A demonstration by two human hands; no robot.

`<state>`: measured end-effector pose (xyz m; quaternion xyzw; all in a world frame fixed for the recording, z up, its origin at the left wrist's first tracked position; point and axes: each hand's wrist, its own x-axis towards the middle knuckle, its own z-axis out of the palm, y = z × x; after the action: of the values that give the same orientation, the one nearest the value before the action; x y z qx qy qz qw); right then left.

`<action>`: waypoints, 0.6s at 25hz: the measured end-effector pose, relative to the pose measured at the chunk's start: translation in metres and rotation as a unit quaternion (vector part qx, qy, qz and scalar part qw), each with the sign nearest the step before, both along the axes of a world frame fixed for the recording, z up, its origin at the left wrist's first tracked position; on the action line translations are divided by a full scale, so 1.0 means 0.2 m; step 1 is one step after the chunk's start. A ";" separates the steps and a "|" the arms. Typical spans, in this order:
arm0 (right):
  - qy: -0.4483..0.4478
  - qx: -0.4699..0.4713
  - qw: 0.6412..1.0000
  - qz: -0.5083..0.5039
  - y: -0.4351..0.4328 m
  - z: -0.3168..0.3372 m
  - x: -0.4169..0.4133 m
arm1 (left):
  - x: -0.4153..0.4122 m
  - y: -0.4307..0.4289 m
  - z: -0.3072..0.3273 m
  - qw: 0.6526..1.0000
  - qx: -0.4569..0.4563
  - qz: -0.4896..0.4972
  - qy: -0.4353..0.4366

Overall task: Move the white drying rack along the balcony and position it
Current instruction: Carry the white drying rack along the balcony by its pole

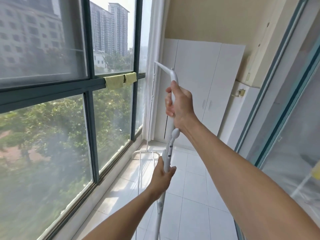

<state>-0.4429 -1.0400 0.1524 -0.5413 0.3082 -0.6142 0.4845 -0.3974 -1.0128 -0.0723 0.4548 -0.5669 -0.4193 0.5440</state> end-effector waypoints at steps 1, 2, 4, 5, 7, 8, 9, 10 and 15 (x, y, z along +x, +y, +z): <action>-0.001 -0.001 1.000 0.000 -0.06 0.00 -0.02 | -0.02 -0.06 0.00 1.000 -0.001 0.000 0.000; -0.002 -0.001 1.000 0.000 -0.14 0.00 -0.04 | -0.04 -0.14 -0.01 1.000 -0.003 0.001 -0.001; -0.004 0.001 1.000 0.001 -0.30 0.01 -0.11 | -0.11 -0.30 -0.01 1.000 -0.006 0.007 -0.007; -0.005 0.002 1.000 0.003 -0.39 0.00 -0.15 | -0.14 -0.39 -0.01 1.000 -0.007 0.012 -0.008; -0.004 0.002 1.000 0.014 -0.57 0.00 -0.23 | -0.23 -0.56 -0.01 1.000 -0.015 0.020 -0.005; -0.004 0.001 1.000 0.018 -0.64 0.00 -0.26 | -0.26 -0.64 -0.02 1.000 -0.019 0.023 -0.004; -0.003 0.003 1.000 0.021 -0.71 0.00 -0.29 | -0.29 -0.71 -0.02 1.000 -0.020 0.024 -0.005; -0.005 0.005 1.000 0.026 -0.79 0.00 -0.34 | -0.33 -0.79 -0.02 0.999 -0.020 0.025 -0.005; -0.013 0.007 0.999 0.044 -1.26 0.00 -0.52 | -0.51 -1.24 -0.01 0.999 -0.005 0.039 -0.004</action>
<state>-0.5471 -1.2922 0.1521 -0.5431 0.2823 -0.5970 0.5186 -0.4991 -1.2617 -0.0748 0.4754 -0.5533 -0.3931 0.5597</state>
